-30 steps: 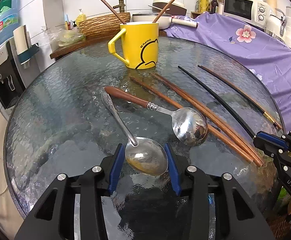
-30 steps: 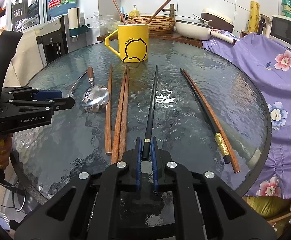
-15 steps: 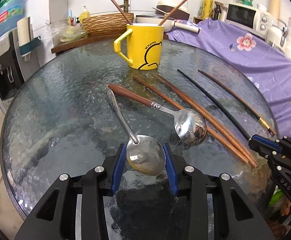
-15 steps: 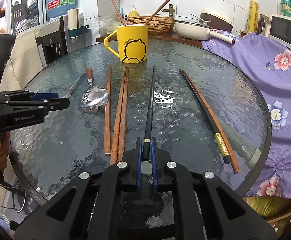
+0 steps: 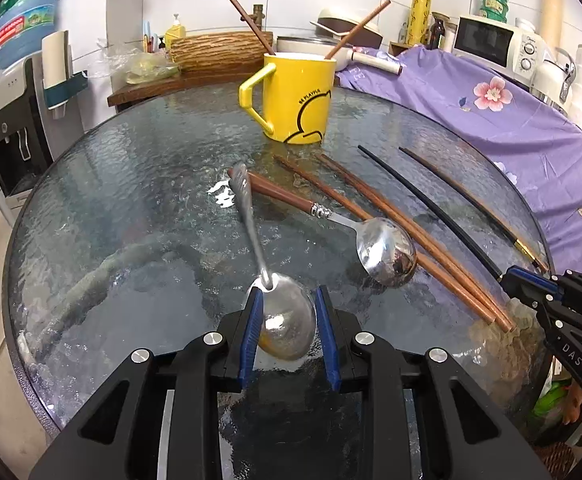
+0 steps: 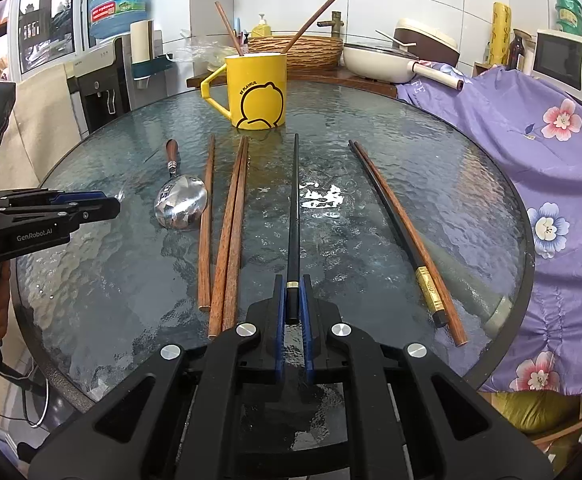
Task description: Organize utensils
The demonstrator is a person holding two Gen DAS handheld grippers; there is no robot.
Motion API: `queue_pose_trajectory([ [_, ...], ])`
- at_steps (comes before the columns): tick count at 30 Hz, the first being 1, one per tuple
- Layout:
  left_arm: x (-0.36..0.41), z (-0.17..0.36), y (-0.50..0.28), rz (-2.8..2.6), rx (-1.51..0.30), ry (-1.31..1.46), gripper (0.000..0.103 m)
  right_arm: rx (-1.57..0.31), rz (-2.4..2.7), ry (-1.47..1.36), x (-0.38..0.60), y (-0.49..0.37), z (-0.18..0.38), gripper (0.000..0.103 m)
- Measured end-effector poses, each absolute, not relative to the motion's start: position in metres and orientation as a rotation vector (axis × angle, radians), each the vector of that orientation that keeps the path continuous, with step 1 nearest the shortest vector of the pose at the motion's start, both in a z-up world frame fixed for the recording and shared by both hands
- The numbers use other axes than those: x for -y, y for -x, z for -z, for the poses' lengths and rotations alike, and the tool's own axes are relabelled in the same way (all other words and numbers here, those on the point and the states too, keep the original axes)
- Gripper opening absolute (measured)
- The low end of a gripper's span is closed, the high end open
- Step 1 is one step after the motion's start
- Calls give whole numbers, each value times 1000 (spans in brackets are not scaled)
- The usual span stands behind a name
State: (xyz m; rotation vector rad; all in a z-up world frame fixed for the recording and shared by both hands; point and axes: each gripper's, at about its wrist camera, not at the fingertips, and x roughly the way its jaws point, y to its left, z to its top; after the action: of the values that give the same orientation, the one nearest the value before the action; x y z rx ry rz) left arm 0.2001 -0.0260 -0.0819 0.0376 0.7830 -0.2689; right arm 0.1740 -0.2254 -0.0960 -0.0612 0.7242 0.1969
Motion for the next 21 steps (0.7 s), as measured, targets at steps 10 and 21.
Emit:
queue_pose_trajectory([
  [10, 27, 78, -196, 207, -737, -87, 58, -725, -199, 63, 225, -174, 96, 8],
  [21, 23, 88, -196, 168, -755, -59, 37, -724, -200, 62, 225, -174, 96, 8],
])
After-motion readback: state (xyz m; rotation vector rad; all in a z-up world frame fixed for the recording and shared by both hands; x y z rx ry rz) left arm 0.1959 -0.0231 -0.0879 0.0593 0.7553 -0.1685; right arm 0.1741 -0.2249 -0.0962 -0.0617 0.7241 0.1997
